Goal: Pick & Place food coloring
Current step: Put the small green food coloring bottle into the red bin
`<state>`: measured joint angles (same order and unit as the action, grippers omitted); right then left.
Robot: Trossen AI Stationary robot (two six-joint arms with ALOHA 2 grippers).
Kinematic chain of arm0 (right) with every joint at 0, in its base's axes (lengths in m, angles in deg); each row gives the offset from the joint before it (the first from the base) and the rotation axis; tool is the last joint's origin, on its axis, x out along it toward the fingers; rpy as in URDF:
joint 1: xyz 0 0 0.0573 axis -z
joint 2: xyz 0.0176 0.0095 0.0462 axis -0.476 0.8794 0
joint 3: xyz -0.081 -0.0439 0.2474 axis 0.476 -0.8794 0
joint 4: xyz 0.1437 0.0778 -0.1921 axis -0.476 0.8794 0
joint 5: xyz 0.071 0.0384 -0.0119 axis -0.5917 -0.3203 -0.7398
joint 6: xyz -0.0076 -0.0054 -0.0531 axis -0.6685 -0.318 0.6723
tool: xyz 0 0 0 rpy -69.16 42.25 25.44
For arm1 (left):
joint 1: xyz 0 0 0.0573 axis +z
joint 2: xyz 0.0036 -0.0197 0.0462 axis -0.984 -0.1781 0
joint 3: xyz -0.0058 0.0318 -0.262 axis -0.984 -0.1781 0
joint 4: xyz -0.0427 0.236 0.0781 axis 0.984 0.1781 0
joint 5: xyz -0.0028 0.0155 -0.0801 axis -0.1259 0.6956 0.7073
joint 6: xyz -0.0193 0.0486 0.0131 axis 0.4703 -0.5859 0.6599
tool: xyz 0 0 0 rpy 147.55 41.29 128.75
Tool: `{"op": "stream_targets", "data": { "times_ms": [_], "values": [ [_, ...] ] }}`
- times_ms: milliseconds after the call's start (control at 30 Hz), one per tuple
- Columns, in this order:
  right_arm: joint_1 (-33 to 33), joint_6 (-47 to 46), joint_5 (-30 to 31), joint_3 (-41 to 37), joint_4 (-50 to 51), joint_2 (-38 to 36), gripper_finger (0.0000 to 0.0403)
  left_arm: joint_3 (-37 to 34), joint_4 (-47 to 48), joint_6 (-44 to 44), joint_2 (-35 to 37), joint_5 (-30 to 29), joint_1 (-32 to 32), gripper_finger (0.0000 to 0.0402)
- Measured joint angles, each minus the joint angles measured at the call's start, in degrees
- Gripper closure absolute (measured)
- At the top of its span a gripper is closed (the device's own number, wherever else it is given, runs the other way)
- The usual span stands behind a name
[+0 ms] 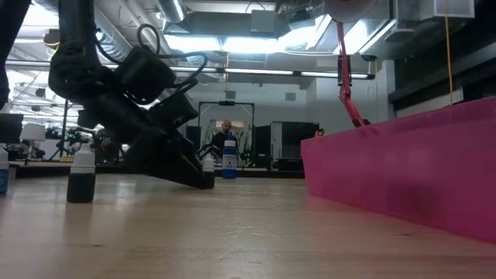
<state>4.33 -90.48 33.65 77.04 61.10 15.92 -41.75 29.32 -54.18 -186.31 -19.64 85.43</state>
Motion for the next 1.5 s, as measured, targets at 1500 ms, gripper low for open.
{"op": "stream_targets", "data": {
  "times_ms": [1500],
  "values": [
    [0.04, 1.36, 0.07, 0.0, 4.34, 0.01, 0.0256, 1.51, 1.6, 5.93, 0.0, 3.93, -1.94, 0.0244]
  ]
}}
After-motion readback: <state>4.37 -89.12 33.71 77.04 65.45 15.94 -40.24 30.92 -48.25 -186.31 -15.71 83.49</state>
